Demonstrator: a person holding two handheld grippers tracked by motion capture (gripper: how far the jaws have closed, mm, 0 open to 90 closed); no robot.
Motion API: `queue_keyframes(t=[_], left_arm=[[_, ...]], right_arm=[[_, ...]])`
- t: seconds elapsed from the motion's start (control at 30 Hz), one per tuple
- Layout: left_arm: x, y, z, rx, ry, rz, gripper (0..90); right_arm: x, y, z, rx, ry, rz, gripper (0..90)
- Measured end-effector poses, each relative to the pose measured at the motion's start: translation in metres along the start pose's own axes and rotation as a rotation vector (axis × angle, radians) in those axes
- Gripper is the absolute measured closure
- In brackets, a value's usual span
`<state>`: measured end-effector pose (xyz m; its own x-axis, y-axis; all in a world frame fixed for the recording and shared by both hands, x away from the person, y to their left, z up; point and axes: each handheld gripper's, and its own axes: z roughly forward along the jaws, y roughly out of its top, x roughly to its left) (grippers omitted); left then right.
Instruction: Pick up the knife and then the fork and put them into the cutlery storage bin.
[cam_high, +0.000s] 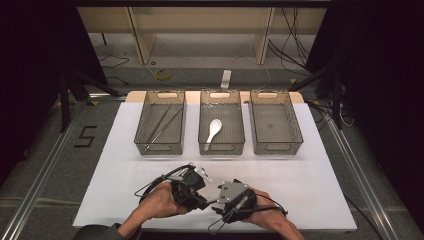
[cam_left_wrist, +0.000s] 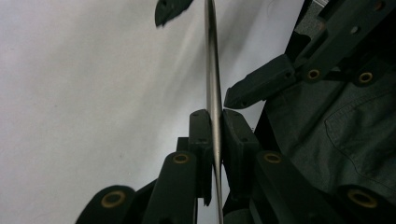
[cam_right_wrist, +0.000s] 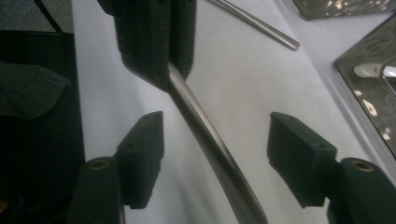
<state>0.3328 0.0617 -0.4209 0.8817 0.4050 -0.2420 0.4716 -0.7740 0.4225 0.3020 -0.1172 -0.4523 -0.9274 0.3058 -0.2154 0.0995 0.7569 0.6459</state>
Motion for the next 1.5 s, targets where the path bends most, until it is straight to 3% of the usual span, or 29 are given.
queue_keyframes(t=[0.33,0.6,0.73,0.8,0.87,0.97,1.03,1.1,1.13,1.27,1.33,1.5], left_arm=[[-0.002,0.002,0.002,-0.001,-0.039,0.003,82.0],[-0.001,0.003,0.003,0.018,-0.048,0.033,81.8],[-0.002,0.006,0.005,0.036,-0.048,0.064,79.8],[-0.002,0.007,0.001,0.018,-0.043,0.065,77.3],[-0.001,0.007,-0.004,-0.005,-0.046,0.069,72.3],[0.000,0.007,-0.012,-0.066,-0.014,0.062,60.1],[0.000,0.007,-0.020,-0.127,0.029,0.062,58.2],[0.001,0.008,-0.028,-0.180,0.042,0.050,48.9],[0.001,0.008,-0.028,-0.180,0.042,0.050,45.9],[0.005,0.006,-0.037,-0.216,0.067,0.048,37.0],[0.010,0.003,-0.043,-0.269,0.083,0.026,34.7],[0.012,0.000,-0.054,-0.340,0.112,0.016,29.1]], right_arm=[[0.008,0.002,0.003,0.001,-0.007,-0.118,56.7],[0.011,0.002,0.004,-0.005,0.014,-0.198,73.6],[0.016,0.003,0.004,0.028,0.020,-0.279,80.6],[0.018,0.003,0.005,0.052,0.022,-0.325,84.0],[0.019,0.002,0.007,0.051,0.022,-0.299,84.2],[0.014,0.001,0.003,0.044,0.009,-0.293,84.3],[0.011,0.000,0.002,0.051,-0.004,-0.280,84.4],[0.008,-0.001,0.002,0.068,-0.013,-0.262,84.4],[0.007,-0.002,0.002,0.072,-0.024,-0.261,84.4],[0.001,-0.007,0.000,0.088,-0.045,-0.234,84.4],[-0.003,-0.010,-0.001,0.101,-0.066,-0.216,84.4],[-0.014,-0.018,-0.003,0.131,-0.101,-0.173,84.4]])
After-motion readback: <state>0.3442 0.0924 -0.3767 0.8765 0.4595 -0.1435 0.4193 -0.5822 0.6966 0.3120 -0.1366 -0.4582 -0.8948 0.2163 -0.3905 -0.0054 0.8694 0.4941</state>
